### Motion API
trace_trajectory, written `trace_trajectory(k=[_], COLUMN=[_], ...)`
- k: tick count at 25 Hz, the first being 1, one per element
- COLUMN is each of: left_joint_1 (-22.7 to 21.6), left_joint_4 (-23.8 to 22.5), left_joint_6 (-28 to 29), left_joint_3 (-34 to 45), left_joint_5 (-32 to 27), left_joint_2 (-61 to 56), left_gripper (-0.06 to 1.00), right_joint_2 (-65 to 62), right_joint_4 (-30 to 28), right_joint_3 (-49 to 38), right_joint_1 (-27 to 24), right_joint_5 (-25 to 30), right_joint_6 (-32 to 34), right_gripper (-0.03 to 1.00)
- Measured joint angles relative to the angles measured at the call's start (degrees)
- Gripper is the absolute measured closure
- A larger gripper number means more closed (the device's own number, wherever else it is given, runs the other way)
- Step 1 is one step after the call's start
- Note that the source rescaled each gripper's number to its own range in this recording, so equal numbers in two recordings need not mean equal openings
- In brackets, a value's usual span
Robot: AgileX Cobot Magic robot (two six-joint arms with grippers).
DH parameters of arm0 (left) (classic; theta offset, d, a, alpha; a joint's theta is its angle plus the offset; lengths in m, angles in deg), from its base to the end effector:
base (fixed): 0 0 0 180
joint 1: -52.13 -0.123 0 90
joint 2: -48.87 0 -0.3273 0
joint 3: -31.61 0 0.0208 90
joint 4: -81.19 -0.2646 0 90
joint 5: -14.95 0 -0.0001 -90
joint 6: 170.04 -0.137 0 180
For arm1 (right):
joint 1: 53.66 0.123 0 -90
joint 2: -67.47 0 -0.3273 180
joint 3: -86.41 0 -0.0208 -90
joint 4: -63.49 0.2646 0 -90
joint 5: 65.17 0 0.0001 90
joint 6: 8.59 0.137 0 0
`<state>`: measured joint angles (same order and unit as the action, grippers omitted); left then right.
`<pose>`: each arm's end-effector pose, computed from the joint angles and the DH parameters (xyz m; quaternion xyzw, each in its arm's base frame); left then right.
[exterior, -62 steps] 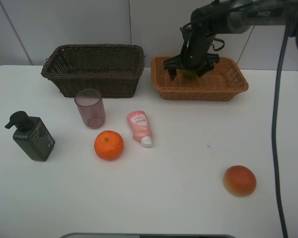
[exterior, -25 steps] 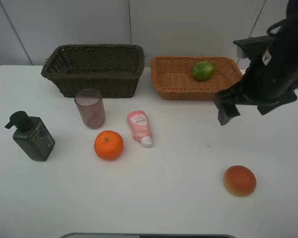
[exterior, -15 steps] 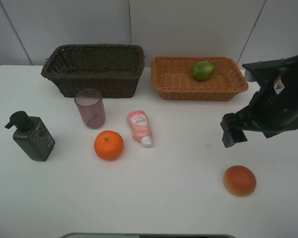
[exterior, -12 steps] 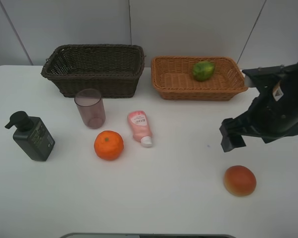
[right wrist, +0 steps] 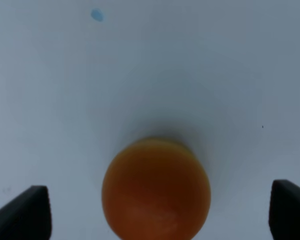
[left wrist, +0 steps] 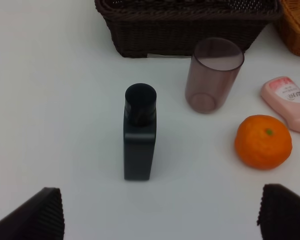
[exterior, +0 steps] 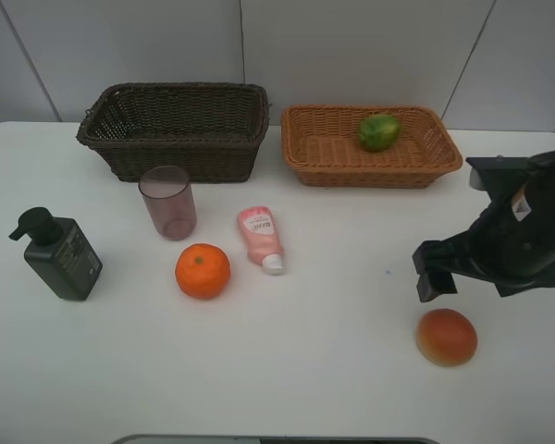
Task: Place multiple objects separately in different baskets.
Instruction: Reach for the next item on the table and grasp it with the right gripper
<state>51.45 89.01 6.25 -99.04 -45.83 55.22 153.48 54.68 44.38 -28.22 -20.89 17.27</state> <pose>0.0037 -0.0162 0.2652 0.0254 0.8479 -0.0480 0.5274 0.2026 0.0801 0.1679 -0.0476 0.9950 -0.0226 0.0849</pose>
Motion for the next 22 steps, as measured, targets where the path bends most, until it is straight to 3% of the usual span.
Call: trace_trajectory(k=[6,22], left_joint_1=[0.0,0.0], left_joint_4=[0.0,0.0], left_joint_6=[0.0,0.0], left_joint_3=[0.0,0.0], left_joint_5=[0.0,0.0], left_joint_2=[0.0,0.0], left_gripper=[-0.06,-0.06], right_joint_2=[0.0,11.2], right_joint_4=[0.3,1.5], right_joint_3=[-3.9,-4.8], right_joint_1=[-1.8,-1.8], right_joint_5=[-5.4,-11.3], right_joint_6=[3.1,3.5], right_gripper=[0.05,0.05])
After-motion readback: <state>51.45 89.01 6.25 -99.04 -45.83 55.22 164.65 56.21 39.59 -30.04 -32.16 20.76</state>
